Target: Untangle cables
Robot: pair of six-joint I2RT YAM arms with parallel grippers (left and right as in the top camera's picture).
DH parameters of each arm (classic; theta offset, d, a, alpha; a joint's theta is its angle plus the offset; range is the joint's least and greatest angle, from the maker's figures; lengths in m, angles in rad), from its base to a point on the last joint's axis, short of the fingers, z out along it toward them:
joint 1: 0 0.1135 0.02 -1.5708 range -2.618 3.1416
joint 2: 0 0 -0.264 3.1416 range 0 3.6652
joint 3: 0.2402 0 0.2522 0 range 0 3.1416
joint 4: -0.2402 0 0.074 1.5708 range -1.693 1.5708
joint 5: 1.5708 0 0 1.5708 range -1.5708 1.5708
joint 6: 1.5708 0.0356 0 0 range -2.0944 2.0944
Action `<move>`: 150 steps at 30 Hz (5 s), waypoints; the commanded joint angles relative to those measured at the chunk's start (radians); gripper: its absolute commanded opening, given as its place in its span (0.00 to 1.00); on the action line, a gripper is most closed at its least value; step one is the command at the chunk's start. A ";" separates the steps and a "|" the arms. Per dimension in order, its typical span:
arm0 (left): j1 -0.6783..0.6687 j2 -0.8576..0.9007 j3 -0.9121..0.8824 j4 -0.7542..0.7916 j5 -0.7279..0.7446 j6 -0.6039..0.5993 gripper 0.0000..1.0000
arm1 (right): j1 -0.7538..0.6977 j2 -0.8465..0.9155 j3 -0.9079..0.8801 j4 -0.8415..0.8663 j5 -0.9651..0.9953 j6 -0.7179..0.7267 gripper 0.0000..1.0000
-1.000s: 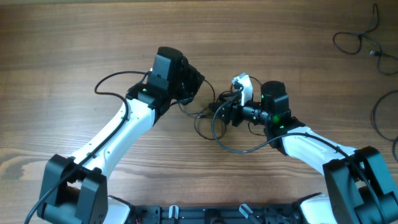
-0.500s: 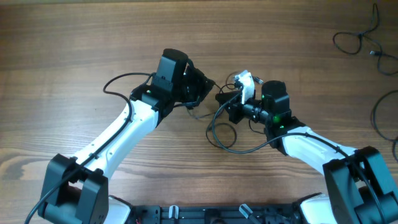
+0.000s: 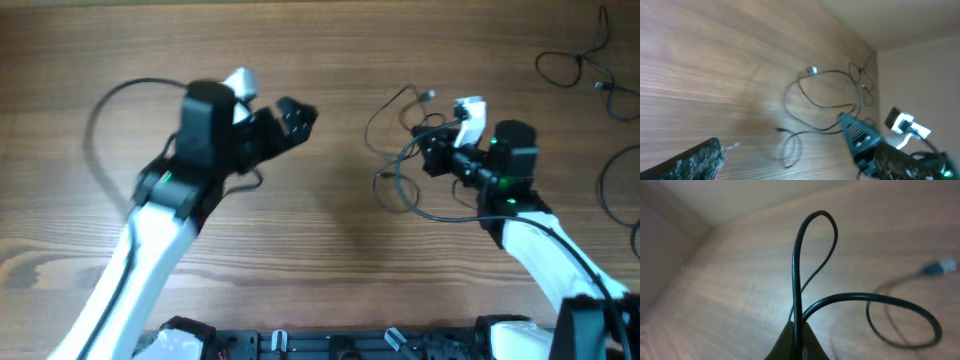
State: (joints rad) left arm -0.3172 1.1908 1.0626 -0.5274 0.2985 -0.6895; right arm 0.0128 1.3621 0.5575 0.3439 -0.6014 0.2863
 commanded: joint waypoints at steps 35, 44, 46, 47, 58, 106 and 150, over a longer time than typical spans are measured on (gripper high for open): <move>0.002 -0.488 0.003 -0.540 -0.588 0.106 0.99 | -0.189 0.659 0.544 0.181 0.437 -0.550 0.04; 0.044 -0.488 0.003 -0.540 -0.587 0.106 1.00 | -0.191 0.776 0.564 0.223 0.436 -0.571 0.04; 0.101 -0.488 0.003 -0.540 -0.588 0.106 1.00 | -0.191 0.787 0.579 0.223 0.436 -0.570 0.04; 0.127 -0.488 0.003 -0.540 -0.588 0.106 1.00 | -0.191 0.789 0.588 0.221 0.436 -0.570 0.04; 0.281 -0.542 0.003 -0.540 -0.587 0.106 1.00 | -0.191 0.789 0.623 0.191 0.406 -0.518 0.07; 0.349 -1.147 0.003 -0.541 -0.588 0.106 1.00 | -0.190 -0.319 0.619 -0.346 0.206 -0.466 1.00; 0.348 -1.186 -0.478 -0.060 -0.389 0.211 1.00 | -0.139 -0.774 0.605 -0.387 0.206 -0.467 1.00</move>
State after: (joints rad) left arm 0.0265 0.0128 0.7017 -0.7105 -0.1864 -0.5858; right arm -0.1329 0.6441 1.1667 -0.0448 -0.3817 -0.1982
